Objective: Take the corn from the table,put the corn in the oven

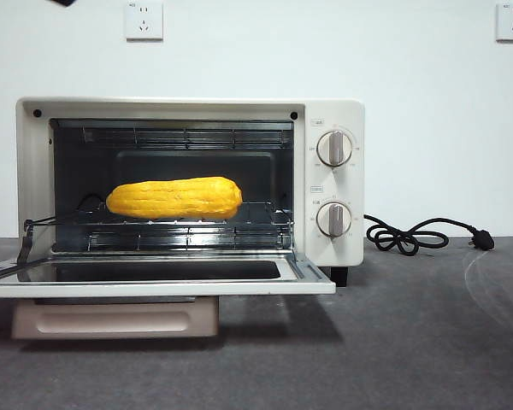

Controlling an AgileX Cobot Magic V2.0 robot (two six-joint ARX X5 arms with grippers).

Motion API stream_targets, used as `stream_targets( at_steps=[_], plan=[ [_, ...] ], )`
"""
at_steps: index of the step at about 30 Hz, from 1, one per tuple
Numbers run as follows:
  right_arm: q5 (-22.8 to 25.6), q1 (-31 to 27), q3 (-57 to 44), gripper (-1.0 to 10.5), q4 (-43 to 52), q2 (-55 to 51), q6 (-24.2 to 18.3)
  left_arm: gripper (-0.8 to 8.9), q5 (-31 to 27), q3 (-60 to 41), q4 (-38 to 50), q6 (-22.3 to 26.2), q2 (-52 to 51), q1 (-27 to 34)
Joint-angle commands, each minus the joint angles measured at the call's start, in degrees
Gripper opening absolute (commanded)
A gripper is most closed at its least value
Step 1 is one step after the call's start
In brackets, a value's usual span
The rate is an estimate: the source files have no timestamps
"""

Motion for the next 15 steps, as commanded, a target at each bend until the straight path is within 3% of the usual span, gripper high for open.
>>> stream_targets(
  at_steps=[1, 11, 15],
  plan=[
    [-5.44, -4.26, 0.02, -0.1, 0.31, -0.94, 0.61, -0.08, 4.52, -2.43, -1.42, 0.37, -0.55, 5.95],
    [-30.1, -21.68, 0.02, -0.1, -0.17, 0.07, -7.43, -0.08, 16.15, -19.17, 2.38, -0.42, -3.61, 27.93],
    [-36.28, -27.12, 0.02, -0.1, -0.63, 1.09, -9.94, -0.08, 19.15, -22.25, 5.75, -2.73, -1.27, 34.23]
  ],
)
